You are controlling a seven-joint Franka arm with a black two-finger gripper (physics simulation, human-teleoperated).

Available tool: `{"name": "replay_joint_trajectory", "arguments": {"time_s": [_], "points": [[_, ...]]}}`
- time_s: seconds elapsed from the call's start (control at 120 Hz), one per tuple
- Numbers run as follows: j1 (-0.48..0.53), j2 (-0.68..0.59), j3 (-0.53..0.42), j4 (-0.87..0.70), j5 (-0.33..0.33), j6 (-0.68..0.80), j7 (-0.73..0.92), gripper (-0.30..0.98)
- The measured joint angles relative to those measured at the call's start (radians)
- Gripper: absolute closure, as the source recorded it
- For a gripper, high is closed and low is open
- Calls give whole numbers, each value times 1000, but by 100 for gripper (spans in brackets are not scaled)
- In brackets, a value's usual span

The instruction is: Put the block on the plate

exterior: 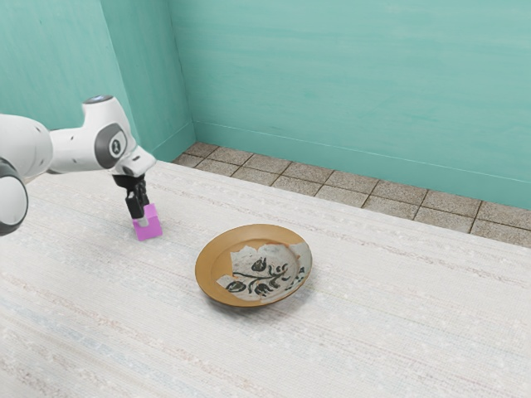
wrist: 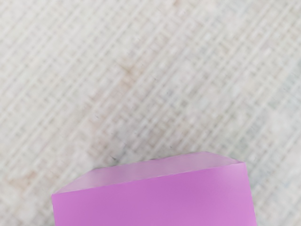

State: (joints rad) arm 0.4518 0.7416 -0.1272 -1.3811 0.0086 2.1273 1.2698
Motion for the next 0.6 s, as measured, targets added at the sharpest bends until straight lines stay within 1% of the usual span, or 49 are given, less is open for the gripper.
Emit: {"name": "replay_joint_trajectory", "arguments": {"time_s": [0.325,0.6], "points": [[1,13,1,-4,-8,18,82,0],[-1,21,7,-1,-10,30,55,0]]}}
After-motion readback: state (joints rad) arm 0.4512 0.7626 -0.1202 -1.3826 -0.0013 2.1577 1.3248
